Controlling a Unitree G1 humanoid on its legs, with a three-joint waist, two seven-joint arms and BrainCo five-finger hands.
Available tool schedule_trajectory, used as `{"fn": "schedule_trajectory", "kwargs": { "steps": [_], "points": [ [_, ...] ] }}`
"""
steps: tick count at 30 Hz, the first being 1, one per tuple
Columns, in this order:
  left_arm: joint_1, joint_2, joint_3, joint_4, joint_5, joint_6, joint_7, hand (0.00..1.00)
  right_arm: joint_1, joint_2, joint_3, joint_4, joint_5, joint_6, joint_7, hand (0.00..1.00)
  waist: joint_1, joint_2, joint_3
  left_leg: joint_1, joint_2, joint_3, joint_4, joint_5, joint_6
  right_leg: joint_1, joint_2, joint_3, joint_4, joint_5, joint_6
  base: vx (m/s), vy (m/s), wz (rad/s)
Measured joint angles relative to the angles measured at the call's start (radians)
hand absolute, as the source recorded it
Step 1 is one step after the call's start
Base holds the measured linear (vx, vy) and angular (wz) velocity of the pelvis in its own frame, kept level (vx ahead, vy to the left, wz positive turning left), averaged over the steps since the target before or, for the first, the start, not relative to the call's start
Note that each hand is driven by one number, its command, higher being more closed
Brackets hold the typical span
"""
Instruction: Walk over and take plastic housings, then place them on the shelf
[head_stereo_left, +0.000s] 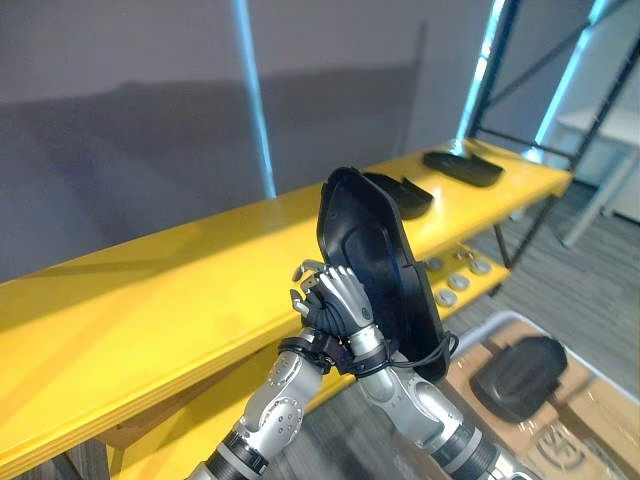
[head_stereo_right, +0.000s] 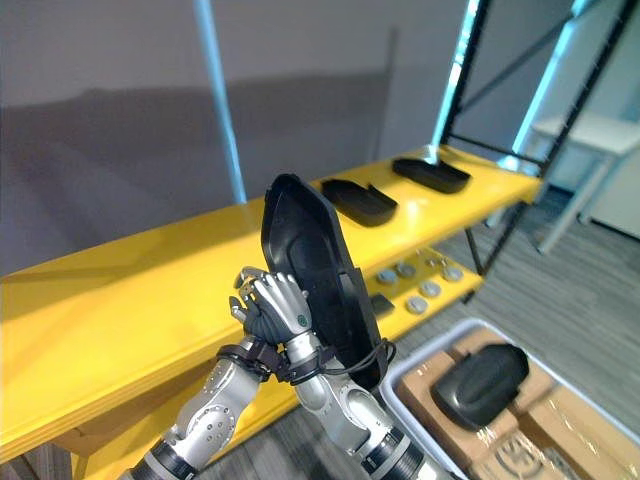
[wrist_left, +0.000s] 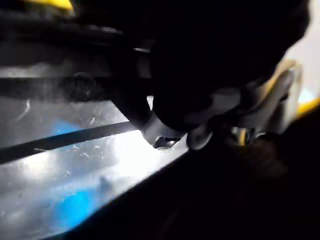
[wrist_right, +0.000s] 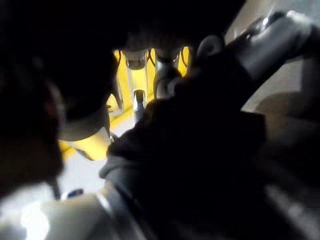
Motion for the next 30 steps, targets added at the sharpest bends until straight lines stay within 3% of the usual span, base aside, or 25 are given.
{"fn": "schedule_trajectory", "kwargs": {
  "steps": [2, 4, 5, 6, 7, 9, 10, 13, 16, 20, 23, 25, 30],
  "points": [
    [0.036, -0.003, 0.055, -0.029, 0.117, -0.002, 0.022, 1.0, 0.029, 0.043, -0.041, -0.034, 0.036, -0.003, 0.004, 0.0, 0.001, -0.001, 0.002, 0.004, -0.005, -0.045, 0.001, -0.007, -0.011, -0.039, 0.063, 0.023, -0.148, -0.029, 0.008, 0.19, -0.113, 0.81],
    [0.051, -0.012, 0.129, -0.057, 0.299, -0.014, 0.075, 1.0, 0.121, 0.074, -0.127, -0.108, 0.113, -0.01, 0.004, 0.0, -0.001, -0.013, 0.004, -0.005, -0.007, -0.11, 0.008, -0.019, -0.031, -0.03, 0.192, 0.194, -0.495, -0.026, 0.016, 0.21, -0.205, 0.83],
    [0.05, -0.015, 0.141, -0.06, 0.339, -0.021, 0.085, 1.0, 0.144, 0.07, -0.152, -0.121, 0.127, -0.013, 0.009, 0.0, -0.005, -0.017, 0.005, -0.006, -0.009, -0.133, 0.014, -0.023, -0.038, -0.019, 0.219, 0.253, -0.571, -0.019, 0.026, 0.29, -0.322, 1.01],
    [0.04, -0.017, 0.146, -0.06, 0.421, -0.021, 0.105, 1.0, 0.182, 0.057, -0.164, -0.13, 0.141, -0.017, 0.015, 0.0, -0.02, -0.037, 0.005, -0.005, -0.025, -0.178, 0.026, -0.034, -0.057, 0.009, 0.25, 0.34, -0.679, 0.039, 0.051, 0.3, -0.354, 1.13],
    [0.029, -0.025, 0.144, -0.055, 0.484, -0.021, 0.12, 1.0, 0.219, 0.058, -0.164, -0.166, 0.162, -0.023, 0.016, 0.0, -0.034, -0.071, 0.006, 0.001, -0.055, -0.214, 0.042, -0.052, -0.082, 0.028, 0.238, 0.371, -0.702, 0.113, 0.099, 0.29, -0.343, 0.96],
    [0.034, -0.077, 0.154, -0.052, 0.551, -0.01, 0.146, 1.0, 0.239, 0.053, -0.18, -0.193, 0.203, -0.024, 0.017, 0.0, -0.032, -0.033, 0.002, 0.008, -0.014, -0.218, 0.042, -0.065, -0.102, 0.054, 0.273, 0.337, -0.733, 0.116, 0.083, 0.2, -0.186, 0.18],
    [0.032, -0.111, 0.173, -0.051, 0.615, 0.0, 0.161, 1.0, 0.235, 0.057, -0.203, -0.213, 0.233, -0.025, 0.017, 0.0, -0.03, -0.026, -0.001, 0.017, 0.03, -0.203, 0.042, -0.077, -0.12, 0.086, 0.314, 0.337, -0.795, 0.141, 0.061, 0.21, -0.148, -0.29],
    [0.028, -0.137, 0.199, -0.029, 0.695, 0.026, 0.19, 1.0, 0.244, 0.058, -0.26, -0.282, 0.295, -0.029, 0.019, 0.0, -0.048, -0.022, -0.003, 0.036, 0.08, -0.215, 0.052, -0.099, -0.152, 0.162, 0.361, 0.31, -0.887, 0.169, 0.037, 0.17, -0.108, -0.04],
    [-0.016, -0.16, 0.249, 0.026, 0.755, 0.054, 0.227, 1.0, 0.248, 0.056, -0.327, -0.33, 0.4, -0.054, 0.037, 0.0, -0.058, -0.019, -0.005, -0.003, 0.097, -0.255, 0.077, -0.101, -0.16, 0.174, 0.369, 0.243, -0.902, 0.168, 0.036, 0.08, -0.072, 0.55],
    [-0.063, -0.158, 0.338, 0.11, 0.813, 0.114, 0.275, 1.0, 0.292, 0.059, -0.307, -0.397, 0.678, -0.094, 0.15, 0.0, -0.052, -0.012, -0.009, 0.013, 0.086, -0.252, 0.025, -0.07, -0.161, 0.181, 0.358, 0.23, -0.916, 0.165, 0.031, 0.02, 0.013, 0.16],
    [-0.105, -0.15, 0.365, 0.155, 0.815, 0.132, 0.285, 1.0, 0.321, 0.068, -0.309, -0.456, 0.853, -0.133, 0.207, 0.0, -0.056, -0.01, -0.015, 0.032, 0.079, -0.245, -0.024, -0.049, -0.159, 0.183, 0.346, 0.227, -0.917, 0.165, 0.031, -0.01, 0.053, 0.05],
    [-0.153, -0.137, 0.379, 0.217, 0.814, 0.147, 0.286, 1.0, 0.347, 0.073, -0.311, -0.504, 1.007, -0.159, 0.251, 0.0, -0.074, -0.009, -0.033, 0.036, 0.077, -0.202, -0.049, -0.045, -0.156, 0.183, 0.335, 0.225, -0.921, 0.165, 0.031, -0.01, 0.069, 0.09],
    [-0.25, -0.115, 0.442, 0.369, 0.788, 0.165, 0.285, 1.0, 0.412, 0.074, -0.349, -0.518, 1.183, -0.189, 0.303, 0.0, -0.111, -0.005, -0.058, 0.066, 0.07, -0.14, -0.092, -0.018, -0.151, 0.183, 0.328, 0.236, -0.927, 0.166, 0.033, 0.04, 0.065, -0.08]
  ]
}}
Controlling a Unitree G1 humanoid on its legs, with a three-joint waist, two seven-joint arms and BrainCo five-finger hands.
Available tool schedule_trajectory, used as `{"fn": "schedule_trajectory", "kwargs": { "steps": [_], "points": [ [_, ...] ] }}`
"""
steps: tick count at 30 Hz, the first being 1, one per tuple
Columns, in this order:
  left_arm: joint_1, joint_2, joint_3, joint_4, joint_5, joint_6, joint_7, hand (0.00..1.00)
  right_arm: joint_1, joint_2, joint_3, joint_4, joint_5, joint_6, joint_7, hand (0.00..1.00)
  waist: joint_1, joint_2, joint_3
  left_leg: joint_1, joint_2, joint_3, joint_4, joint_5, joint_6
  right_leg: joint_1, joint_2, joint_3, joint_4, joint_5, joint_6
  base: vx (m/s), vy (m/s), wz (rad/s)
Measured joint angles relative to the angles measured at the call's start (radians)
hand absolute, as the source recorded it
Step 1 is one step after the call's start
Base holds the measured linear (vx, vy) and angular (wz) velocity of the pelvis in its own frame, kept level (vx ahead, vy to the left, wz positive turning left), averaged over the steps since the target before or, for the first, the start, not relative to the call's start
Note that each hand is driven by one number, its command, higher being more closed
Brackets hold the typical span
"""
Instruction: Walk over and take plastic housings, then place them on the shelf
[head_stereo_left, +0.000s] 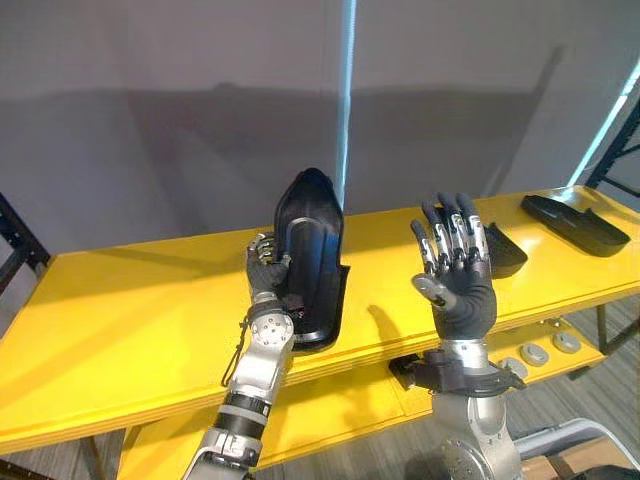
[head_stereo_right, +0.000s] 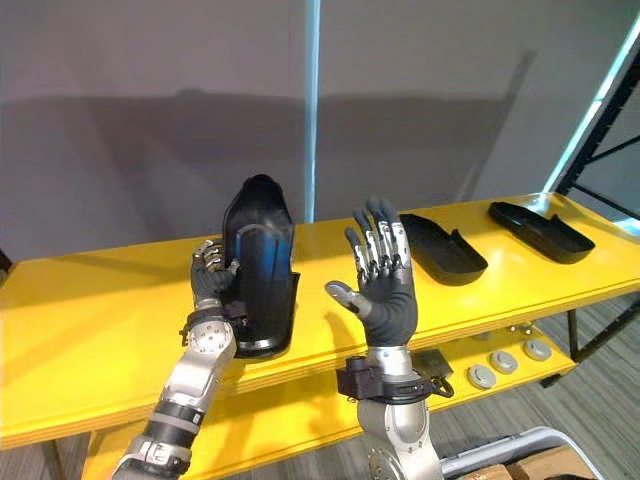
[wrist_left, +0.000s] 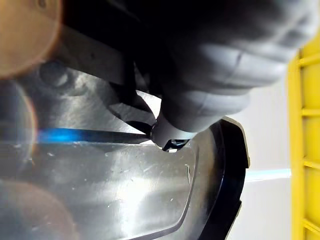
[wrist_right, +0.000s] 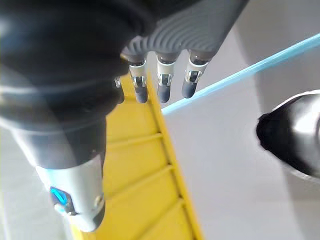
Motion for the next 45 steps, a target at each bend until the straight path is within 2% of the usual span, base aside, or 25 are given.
{"fn": "schedule_trajectory", "kwargs": {
  "steps": [6, 7, 9, 11, 14, 18, 23, 24, 28, 38, 41, 45],
  "points": [
    [-0.169, 0.093, 0.061, 0.211, -0.157, 0.008, 0.001, 1.0, 0.157, -0.002, -0.087, 0.004, 0.018, 0.001, -0.007, 0.0, -0.038, 0.014, 0.004, -0.035, 0.0, 0.022, -0.018, 0.012, 0.0, -0.06, 0.005, 0.022, -0.002, 0.007, 0.003, 0.04, 0.018, -0.11],
    [-0.224, 0.117, 0.079, 0.277, -0.203, 0.011, -0.002, 1.0, 0.216, -0.002, -0.091, 0.019, 0.016, 0.009, -0.007, 0.0, -0.056, 0.024, 0.014, -0.049, -0.001, 0.024, -0.023, 0.018, -0.001, -0.077, 0.006, 0.026, -0.002, 0.01, 0.003, 0.05, 0.012, -0.13],
    [-0.274, 0.133, 0.081, 0.343, -0.234, 0.011, -0.003, 1.0, 0.281, -0.008, -0.093, 0.033, 0.013, 0.022, -0.007, 0.0, -0.06, 0.03, 0.026, -0.055, 0.0, 0.042, -0.023, 0.019, -0.002, -0.09, 0.005, 0.04, -0.003, 0.012, 0.001, 0.04, 0.017, -0.17],
    [-0.361, 0.169, 0.08, 0.436, -0.295, 0.014, -0.015, 1.0, 0.345, -0.019, -0.105, 0.072, -0.009, 0.05, -0.006, 0.0, -0.082, 0.031, 0.076, -0.057, 0.0, 0.051, -0.02, 0.018, -0.002, -0.096, 0.005, 0.054, -0.004, 0.016, 0.0, 0.02, 0.014, -0.14],
    [-0.46, 0.239, 0.08, 0.531, -0.339, 0.016, -0.027, 1.0, 0.396, -0.021, -0.106, 0.105, -0.049, 0.066, -0.003, 0.0, -0.103, 0.029, 0.141, -0.082, 0.001, 0.073, -0.006, 0.018, -0.002, -0.129, 0.005, 0.079, -0.003, 0.03, 0.002, -0.02, 0.006, -0.2],
    [-0.524, 0.295, 0.08, 0.574, -0.396, 0.016, -0.049, 1.0, 0.428, -0.021, -0.11, 0.116, -0.082, 0.082, -0.002, 0.0, -0.107, 0.023, 0.217, -0.111, 0.001, 0.086, 0.018, 0.018, -0.002, -0.154, 0.008, 0.089, -0.002, 0.043, -0.001, -0.02, 0.004, -0.11],
    [-0.551, 0.312, 0.08, 0.594, -0.43, 0.01, -0.06, 1.0, 0.426, -0.018, -0.109, 0.128, -0.119, 0.088, 0.004, 0.0, -0.101, 0.018, 0.256, -0.138, 0.01, 0.086, 0.035, 0.018, -0.002, -0.176, 0.017, 0.09, 0.004, 0.046, -0.005, 0.0, 0.0, 0.0],
    [-0.563, 0.323, 0.08, 0.597, -0.431, 0.008, -0.061, 0.0, 0.422, -0.016, -0.108, 0.128, -0.119, 0.089, 0.004, 0.0, -0.102, 0.016, 0.264, -0.139, 0.01, 0.087, 0.035, 0.018, -0.002, -0.178, 0.019, 0.093, 0.005, 0.046, -0.005, -0.01, 0.027, -0.05],
    [-0.581, 0.337, 0.08, 0.599, -0.438, -0.011, -0.055, 0.0, 0.416, -0.016, -0.105, 0.128, -0.119, 0.089, 0.004, 0.0, -0.101, 0.011, 0.284, -0.138, 0.01, 0.097, 0.033, 0.018, -0.002, -0.184, 0.021, 0.104, 0.006, 0.046, -0.005, 0.0, 0.046, -0.06],
    [-0.613, 0.336, 0.08, 0.595, -0.437, -0.011, -0.028, 0.0, 0.408, -0.012, -0.098, 0.135, -0.119, 0.089, 0.015, 0.0, -0.102, 0.007, 0.289, -0.13, 0.01, 0.097, 0.024, 0.018, -0.002, -0.177, 0.021, 0.102, 0.001, 0.046, -0.005, 0.03, 0.055, 0.0],
    [-0.601, 0.281, 0.08, 0.523, -0.436, -0.01, 0.005, 0.0, 0.403, -0.009, -0.097, 0.145, -0.123, 0.089, 0.016, 0.0, -0.102, 0.007, 0.289, -0.116, 0.01, 0.082, 0.021, 0.018, -0.002, -0.153, 0.018, 0.084, -0.005, 0.046, -0.005, 0.03, 0.054, 0.15],
    [-0.536, 0.189, 0.08, 0.296, -0.416, -0.015, 0.052, 0.0, 0.396, -0.009, -0.097, 0.179, -0.14, 0.095, 0.017, 0.0, -0.1, 0.008, 0.288, -0.095, 0.006, 0.062, 0.016, 0.019, -0.001, -0.112, 0.013, 0.063, -0.024, 0.046, -0.005, 0.03, 0.041, 0.14]
  ]
}}
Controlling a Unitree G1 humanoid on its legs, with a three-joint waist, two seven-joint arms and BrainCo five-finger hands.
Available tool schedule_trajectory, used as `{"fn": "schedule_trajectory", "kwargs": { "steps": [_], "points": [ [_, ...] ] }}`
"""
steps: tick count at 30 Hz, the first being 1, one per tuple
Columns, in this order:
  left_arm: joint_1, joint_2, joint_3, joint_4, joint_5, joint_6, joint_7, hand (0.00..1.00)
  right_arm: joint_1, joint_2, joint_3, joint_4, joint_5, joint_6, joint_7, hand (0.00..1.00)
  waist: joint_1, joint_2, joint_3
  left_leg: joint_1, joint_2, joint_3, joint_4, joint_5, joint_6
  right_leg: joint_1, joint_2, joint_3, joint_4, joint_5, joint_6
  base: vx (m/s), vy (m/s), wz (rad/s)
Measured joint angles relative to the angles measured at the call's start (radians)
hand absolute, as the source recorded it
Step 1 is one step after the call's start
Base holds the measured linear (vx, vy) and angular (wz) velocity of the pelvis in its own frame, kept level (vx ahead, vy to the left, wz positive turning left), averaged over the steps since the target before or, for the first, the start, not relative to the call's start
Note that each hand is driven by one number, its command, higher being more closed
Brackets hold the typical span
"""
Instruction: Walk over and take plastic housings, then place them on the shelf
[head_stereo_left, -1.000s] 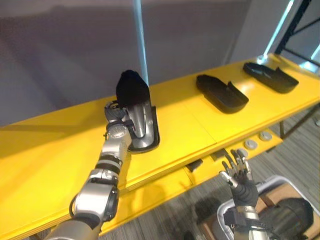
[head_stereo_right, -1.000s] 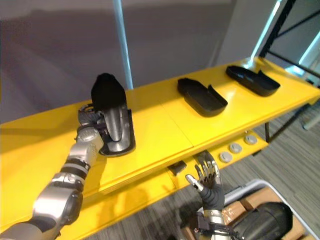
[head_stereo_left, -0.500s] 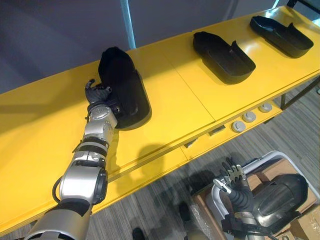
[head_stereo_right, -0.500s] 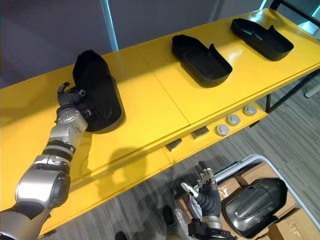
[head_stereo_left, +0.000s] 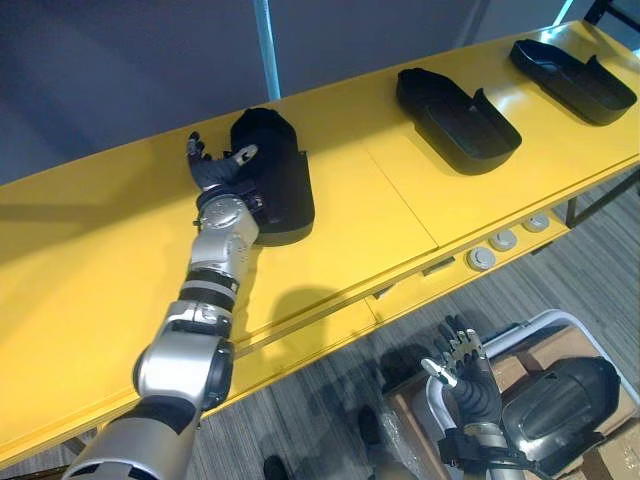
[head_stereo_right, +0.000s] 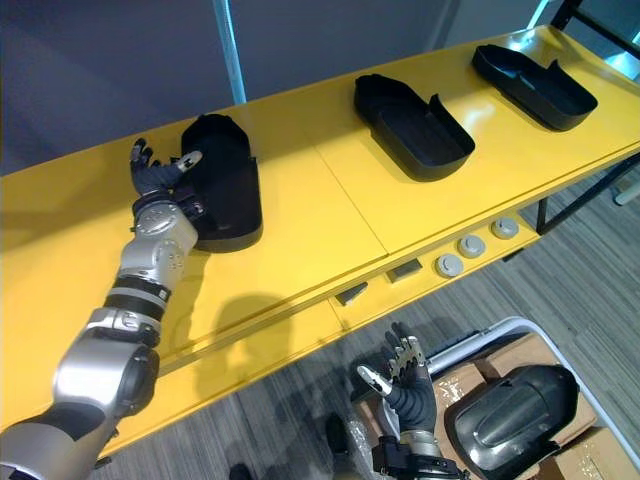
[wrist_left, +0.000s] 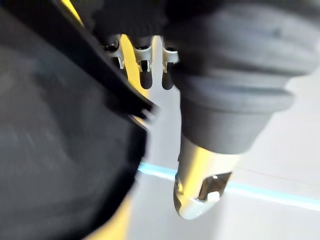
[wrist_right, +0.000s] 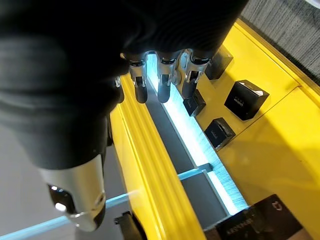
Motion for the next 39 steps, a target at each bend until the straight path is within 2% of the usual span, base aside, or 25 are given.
{"fn": "schedule_trajectory", "kwargs": {
  "steps": [3, 5, 9, 11, 14, 21, 26, 27, 28, 29, 30, 31, 32, 33, 34, 35, 37, 39],
  "points": [
    [0.113, -0.076, -0.001, -0.244, 0.033, -0.029, 0.028, 0.0, 0.001, 0.004, -0.003, 0.0, -0.021, 0.005, 0.002, 0.0, 0.0, 0.003, -0.007, 0.026, -0.003, -0.012, -0.024, 0.009, 0.002, 0.029, 0.0, -0.017, -0.009, 0.0, 0.001, 0.03, 0.026, 0.12],
    [0.165, -0.113, -0.002, -0.333, 0.044, -0.045, 0.033, 0.0, 0.0, 0.008, -0.005, 0.0, -0.022, 0.005, 0.008, 0.0, 0.001, 0.007, -0.021, 0.026, -0.004, -0.021, -0.029, 0.013, 0.003, 0.032, -0.002, -0.028, -0.01, -0.001, 0.001, 0.03, 0.024, 0.18],
    [0.36, -0.164, -0.001, -0.524, 0.096, -0.067, 0.034, 0.0, -0.016, 0.01, -0.037, 0.035, -0.057, 0.008, 0.016, 0.0, 0.011, 0.037, -0.075, 0.044, -0.005, -0.045, -0.039, 0.02, 0.004, 0.059, -0.006, -0.055, -0.012, -0.008, 0.004, 0.01, 0.016, 0.17],
    [0.453, -0.175, 0.0, -0.574, 0.151, -0.069, 0.035, 0.0, -0.02, 0.01, -0.057, 0.056, -0.061, 0.008, 0.018, 0.0, 0.031, 0.057, -0.107, 0.041, -0.005, -0.051, -0.04, 0.02, 0.004, 0.06, -0.007, -0.061, -0.012, -0.01, 0.006, -0.01, 0.013, 0.08],
    [0.592, -0.184, 0.0, -0.612, 0.252, -0.064, 0.033, 0.0, -0.016, 0.016, -0.066, 0.067, -0.06, 0.008, 0.023, 0.0, 0.051, 0.073, -0.144, 0.037, -0.004, -0.053, -0.042, 0.02, 0.004, 0.06, -0.007, -0.064, -0.012, -0.011, 0.008, -0.02, 0.009, 0.04],
    [0.821, -0.231, -0.047, -0.657, 0.324, -0.042, -0.018, 0.0, -0.002, 0.059, -0.09, 0.067, -0.061, 0.008, 0.028, 0.0, 0.057, 0.071, -0.174, 0.011, -0.005, -0.077, -0.043, 0.025, 0.003, 0.051, -0.011, -0.088, -0.016, -0.011, 0.008, 0.0, 0.006, 0.1],
    [1.047, -0.256, -0.16, -0.829, 0.389, -0.05, -0.053, 0.0, -0.019, 0.07, -0.11, 0.075, -0.1, 0.006, -0.005, 0.0, 0.065, 0.071, -0.185, -0.001, -0.004, -0.069, -0.036, 0.022, -0.006, 0.021, -0.004, -0.058, -0.014, -0.01, 0.008, 0.05, 0.019, -0.13],
    [1.099, -0.271, -0.188, -0.858, 0.401, -0.063, -0.07, 0.0, -0.034, 0.07, -0.112, 0.076, -0.104, 0.004, -0.017, 0.0, 0.08, 0.067, -0.183, -0.005, -0.003, -0.077, 0.016, -0.01, -0.008, 0.017, -0.001, -0.029, -0.003, -0.011, 0.008, 0.07, 0.024, -0.76],
    [1.139, -0.274, -0.2, -0.879, 0.4, -0.08, -0.08, 0.0, -0.053, 0.068, -0.11, 0.076, -0.104, 0.002, -0.025, 0.0, 0.106, 0.06, -0.18, -0.036, 0.0, -0.141, 0.133, -0.076, 0.006, 0.006, 0.005, 0.022, 0.021, -0.014, 0.011, 0.06, 0.02, -0.99],
    [1.16, -0.277, -0.205, -0.894, 0.4, -0.089, -0.087, 0.0, -0.066, 0.064, -0.108, 0.076, -0.104, -0.001, -0.029, 0.0, 0.122, 0.06, -0.18, -0.054, 0.0, -0.201, 0.196, -0.115, 0.009, -0.002, 0.013, 0.053, 0.034, -0.016, 0.014, 0.02, 0.029, -1.44],
    [1.199, -0.28, -0.224, -0.93, 0.395, -0.114, -0.103, 0.0, -0.093, 0.05, -0.105, 0.076, -0.104, -0.006, -0.039, 0.0, 0.147, 0.064, -0.181, -0.084, 0.0, -0.342, 0.31, -0.192, -0.01, -0.021, 0.036, 0.108, 0.059, -0.028, 0.022, -0.02, 0.081, -1.49],
    [1.216, -0.28, -0.244, -0.945, 0.392, -0.133, -0.117, 0.0, -0.099, 0.038, -0.111, 0.073, -0.104, -0.01, -0.049, 0.0, 0.156, 0.068, -0.184, -0.093, 0.001, -0.447, 0.384, -0.247, -0.052, -0.03, 0.06, 0.144, 0.087, -0.041, 0.035, -0.02, 0.122, -1.33],
    [1.216, -0.282, -0.257, -0.949, 0.392, -0.138, -0.127, 0.0, -0.093, 0.032, -0.122, 0.066, -0.104, -0.012, -0.054, 0.0, 0.154, 0.068, -0.186, -0.088, 0.001, -0.463, 0.398, -0.27, -0.059, -0.034, 0.067, 0.156, 0.099, -0.044, 0.038, -0.06, 0.201, -0.76],
    [1.208, -0.286, -0.279, -0.95, 0.4, -0.15, -0.144, 1.0, -0.07, 0.031, -0.151, 0.037, -0.103, -0.016, -0.06, 0.0, 0.139, 0.069, -0.196, -0.086, 0.003, -0.456, 0.396, -0.306, -0.038, -0.055, 0.072, 0.167, 0.12, -0.044, 0.039, -0.06, 0.184, -0.31],
    [1.203, -0.285, -0.283, -0.95, 0.402, -0.154, -0.148, 1.0, -0.057, 0.038, -0.164, 0.022, -0.103, -0.018, -0.063, 0.0, 0.13, 0.061, -0.198, -0.086, -0.004, -0.452, 0.385, -0.32, -0.027, -0.072, 0.071, 0.177, 0.134, -0.044, 0.044, -0.15, 0.249, -0.61],
    [1.203, -0.278, -0.277, -0.949, 0.401, -0.153, -0.148, 1.0, -0.016, 0.067, -0.178, 0.004, -0.104, -0.019, -0.067, 0.0, 0.135, 0.013, -0.201, -0.079, -0.036, -0.397, 0.376, -0.311, -0.013, -0.099, 0.05, 0.237, 0.15, -0.035, 0.063, -0.13, 0.193, -0.65],
    [1.218, -0.274, -0.263, -0.949, 0.403, -0.147, -0.147, 1.0, 0.07, 0.106, -0.175, -0.041, -0.104, -0.019, -0.067, 0.0, 0.135, -0.017, -0.216, -0.067, -0.065, -0.328, 0.387, -0.314, 0.012, -0.097, 0.027, 0.303, 0.126, -0.016, 0.083, -0.11, 0.223, -0.92],
    [1.218, -0.272, -0.245, -0.948, 0.406, -0.144, -0.147, 1.0, 0.095, 0.119, -0.167, -0.048, -0.105, -0.018, -0.066, 0.0, 0.139, -0.027, -0.218, -0.058, -0.073, -0.269, 0.41, -0.326, 0.031, -0.099, 0.013, 0.317, 0.11, -0.023, 0.08, -0.09, 0.203, -0.95]
  ]
}}
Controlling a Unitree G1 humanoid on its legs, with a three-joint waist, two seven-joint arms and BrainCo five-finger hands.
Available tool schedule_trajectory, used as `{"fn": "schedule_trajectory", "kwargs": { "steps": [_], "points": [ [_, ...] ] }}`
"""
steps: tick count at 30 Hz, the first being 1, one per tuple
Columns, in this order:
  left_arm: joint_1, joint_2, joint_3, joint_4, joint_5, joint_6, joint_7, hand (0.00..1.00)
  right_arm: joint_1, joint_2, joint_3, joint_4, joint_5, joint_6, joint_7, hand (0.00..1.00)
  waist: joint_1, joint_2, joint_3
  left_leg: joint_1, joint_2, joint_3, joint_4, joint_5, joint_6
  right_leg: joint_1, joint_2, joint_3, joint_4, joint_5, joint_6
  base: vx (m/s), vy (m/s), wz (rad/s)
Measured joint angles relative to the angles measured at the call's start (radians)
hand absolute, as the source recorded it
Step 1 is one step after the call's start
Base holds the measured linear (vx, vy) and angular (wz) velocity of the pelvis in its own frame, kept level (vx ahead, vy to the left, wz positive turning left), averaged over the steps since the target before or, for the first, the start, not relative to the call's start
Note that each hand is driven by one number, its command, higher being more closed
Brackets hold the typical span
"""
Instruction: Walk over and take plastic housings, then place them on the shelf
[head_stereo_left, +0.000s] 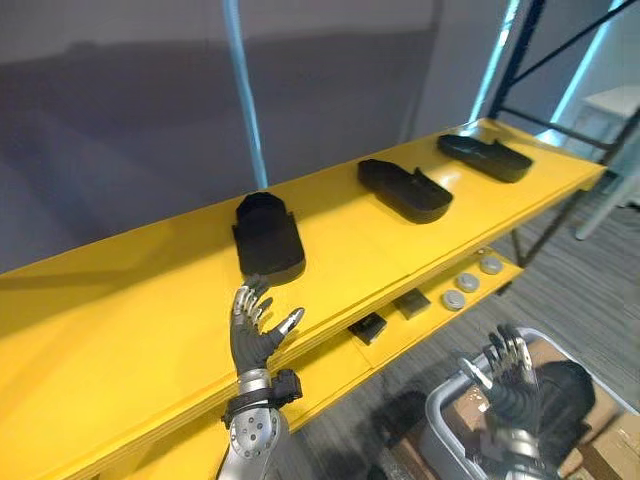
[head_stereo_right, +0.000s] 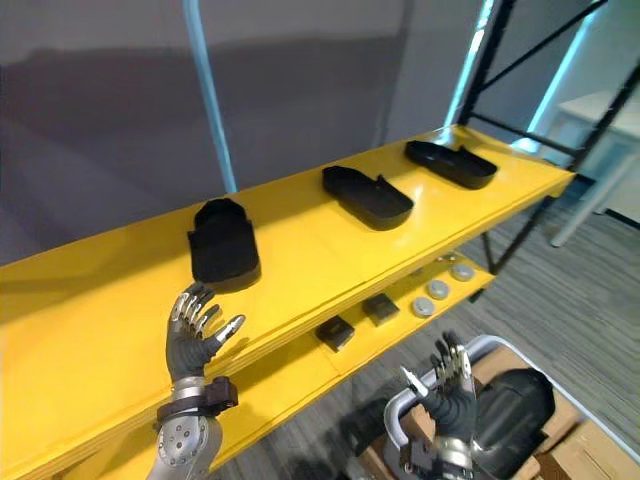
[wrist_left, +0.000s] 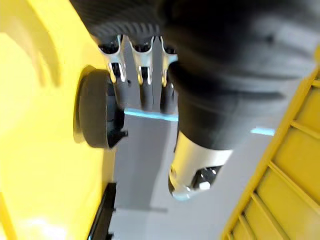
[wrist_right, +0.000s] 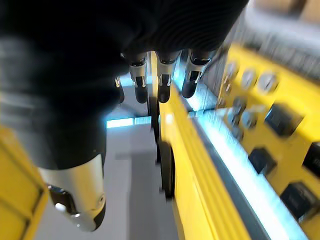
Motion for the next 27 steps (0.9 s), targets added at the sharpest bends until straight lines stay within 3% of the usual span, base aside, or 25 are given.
{"fn": "schedule_trajectory", "kwargs": {
  "steps": [1, 2, 4, 5, 6, 7, 8, 10, 12, 14, 21, 25, 27],
  "points": [
    [0.0, 0.0, 0.017, 0.003, 0.002, 0.004, -0.001, 1.0, -0.006, -0.001, 0.005, 0.005, -0.003, 0.002, 0.001, 0.0, 0.011, 0.006, -0.001, 0.01, 0.014, 0.056, 0.002, -0.002, 0.008, -0.014, -0.016, -0.065, -0.005, -0.047, -0.052, -0.09, 0.142, -1.33],
    [-0.003, 0.001, 0.041, 0.004, 0.008, 0.006, -0.001, 1.0, -0.027, 0.0, 0.013, 0.022, -0.005, 0.002, 0.004, 0.0, 0.023, 0.022, 0.006, 0.018, 0.047, 0.105, -0.01, 0.004, 0.018, -0.053, -0.028, -0.189, 0.052, -0.056, -0.077, -0.1, 0.122, -1.34],
    [-0.011, 0.002, 0.073, 0.044, 0.015, 0.01, -0.002, 1.0, -0.06, 0.0, 0.021, 0.08, -0.032, 0.003, 0.013, 0.0, 0.029, 0.021, 0.005, 0.036, 0.086, 0.147, -0.017, 0.009, 0.011, -0.064, -0.045, -0.368, 0.218, -0.067, -0.084, -0.05, 0.039, -0.84],
    [-0.009, 0.002, 0.08, 0.062, 0.015, 0.012, -0.002, 1.0, -0.07, 0.0, 0.021, 0.098, -0.035, 0.003, 0.016, 0.0, 0.033, 0.02, 0.005, 0.046, 0.096, 0.16, -0.023, 0.011, 0.008, -0.05, -0.053, -0.409, 0.267, -0.08, -0.096, 0.0, -0.061, -0.69],
    [-0.005, 0.003, 0.096, 0.091, 0.015, 0.018, -0.004, 0.0, -0.105, 0.0, 0.023, 0.141, -0.039, 0.002, 0.022, 0.0, 0.039, 0.021, 0.005, 0.058, 0.11, 0.186, -0.031, 0.015, 0.002, -0.019, -0.075, -0.483, 0.328, -0.168, -0.116, 0.03, -0.095, -0.73],
    [-0.005, 0.005, 0.11, 0.099, 0.014, 0.02, -0.011, 0.0, -0.153, -0.001, 0.03, 0.195, -0.043, 0.002, 0.023, 0.0, 0.046, 0.016, 0.003, 0.059, 0.115, 0.216, -0.042, 0.02, -0.008, -0.007, -0.102, -0.574, 0.339, -0.222, -0.112, 0.03, -0.156, -0.72],
    [-0.008, 0.003, 0.116, 0.102, 0.014, 0.021, -0.015, 0.0, -0.178, -0.002, 0.03, 0.224, -0.045, 0.003, 0.024, 0.0, 0.046, 0.016, 0.005, 0.061, 0.121, 0.226, -0.048, 0.022, -0.015, -0.007, -0.104, -0.602, 0.32, -0.218, -0.103, 0.02, -0.131, -0.49],
    [-0.006, -0.018, 0.118, 0.095, 0.013, 0.021, -0.036, 0.0, -0.214, -0.016, 0.029, 0.287, -0.049, 0.013, 0.024, 0.0, 0.049, 0.062, 0.005, 0.074, 0.158, 0.233, -0.117, 0.05, -0.04, 0.012, -0.026, -0.599, 0.21, -0.165, -0.117, 0.06, -0.165, -0.38],
    [-0.007, -0.021, 0.121, 0.07, 0.011, 0.016, -0.038, 0.0, -0.216, -0.02, 0.032, 0.285, -0.06, 0.018, 0.032, 0.0, 0.057, 0.067, 0.003, 0.1, 0.192, 0.269, -0.155, 0.064, -0.044, 0.02, 0.027, -0.573, 0.156, -0.137, -0.14, 0.1, -0.149, -0.69],
    [-0.012, -0.022, 0.116, 0.065, -0.003, 0.011, -0.041, 0.0, -0.212, -0.027, 0.014, 0.284, -0.068, 0.018, 0.036, 0.0, 0.045, 0.068, 0.004, 0.111, 0.208, 0.279, -0.168, 0.076, -0.056, 0.019, 0.053, -0.559, 0.144, -0.127, -0.151, 0.1, -0.113, -0.5],
    [-0.034, -0.022, -0.022, 0.049, -0.043, -0.007, -0.081, 0.0, -0.097, -0.012, -0.139, 0.242, -0.065, 0.018, 0.02, 0.0, -0.011, 0.078, 0.012, 0.168, 0.181, 0.3, -0.225, 0.095, -0.062, 0.038, 0.053, -0.513, 0.114, -0.104, -0.139, 0.07, 0.045, -0.2],
    [-0.056, -0.016, -0.043, 0.053, -0.043, -0.008, -0.112, 0.0, -0.069, 0.042, -0.176, 0.185, -0.065, 0.016, 0.002, 0.0, -0.033, 0.075, 0.053, 0.17, 0.137, 0.404, -0.197, 0.069, -0.036, 0.032, 0.051, -0.397, 0.012, 0.003, -0.106, -0.11, 0.137, -0.87],
    [-0.085, 0.012, -0.055, 0.069, -0.043, -0.009, -0.129, 0.0, -0.076, 0.06, -0.165, 0.186, -0.065, 0.016, -0.009, 0.0, -0.031, 0.07, 0.078, 0.156, 0.144, 0.481, -0.13, 0.013, -0.026, 0.036, 0.061, -0.346, -0.064, 0.064, -0.095, -0.22, 0.095, -1.08]
  ]
}}
